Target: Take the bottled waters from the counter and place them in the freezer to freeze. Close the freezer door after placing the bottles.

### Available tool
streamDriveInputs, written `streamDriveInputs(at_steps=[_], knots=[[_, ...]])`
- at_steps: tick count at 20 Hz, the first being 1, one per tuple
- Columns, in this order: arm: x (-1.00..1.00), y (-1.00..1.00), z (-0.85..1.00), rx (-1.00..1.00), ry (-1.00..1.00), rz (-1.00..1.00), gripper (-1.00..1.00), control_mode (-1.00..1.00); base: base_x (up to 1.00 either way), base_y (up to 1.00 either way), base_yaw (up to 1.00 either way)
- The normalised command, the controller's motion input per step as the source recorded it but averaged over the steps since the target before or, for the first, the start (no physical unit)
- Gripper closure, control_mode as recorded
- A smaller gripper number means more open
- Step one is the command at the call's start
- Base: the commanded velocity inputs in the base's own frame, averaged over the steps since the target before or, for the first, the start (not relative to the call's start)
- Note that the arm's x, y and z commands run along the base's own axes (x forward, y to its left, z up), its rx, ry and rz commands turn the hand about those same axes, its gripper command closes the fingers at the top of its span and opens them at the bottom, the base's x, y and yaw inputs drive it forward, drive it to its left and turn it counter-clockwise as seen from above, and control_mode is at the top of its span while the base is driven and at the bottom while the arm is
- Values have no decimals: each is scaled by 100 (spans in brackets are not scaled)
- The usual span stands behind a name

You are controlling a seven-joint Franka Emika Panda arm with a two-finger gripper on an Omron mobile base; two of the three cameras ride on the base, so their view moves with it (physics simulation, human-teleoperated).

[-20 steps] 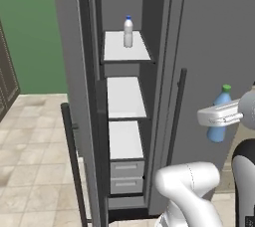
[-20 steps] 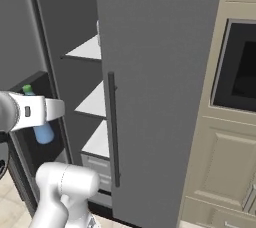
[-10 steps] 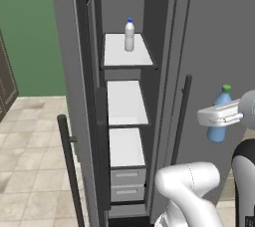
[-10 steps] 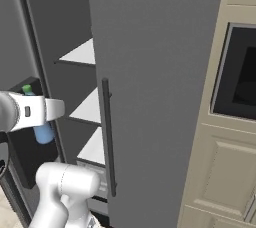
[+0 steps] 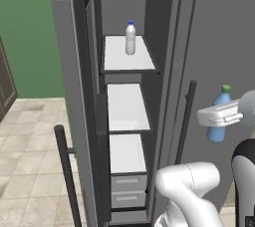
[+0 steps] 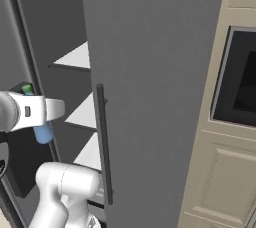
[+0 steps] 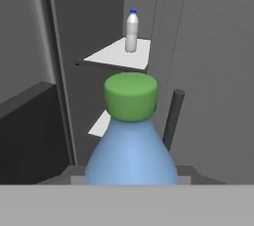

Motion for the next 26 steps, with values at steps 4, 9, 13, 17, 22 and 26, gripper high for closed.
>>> streamDriveInputs(at_steps=[4,9,13,17,22,26], knots=[[0,0,0,0,0,0,100,100,25,21,0],[0,0,0,0,0,0,100,100,13,27,0],[0,0,0,0,0,0,100,100,4,25,0],[0,0,0,0,0,0,100,100,1,33,0],[0,0,0,0,0,0,100,100,1,40,0],[0,0,0,0,0,0,100,100,0,46,0]])
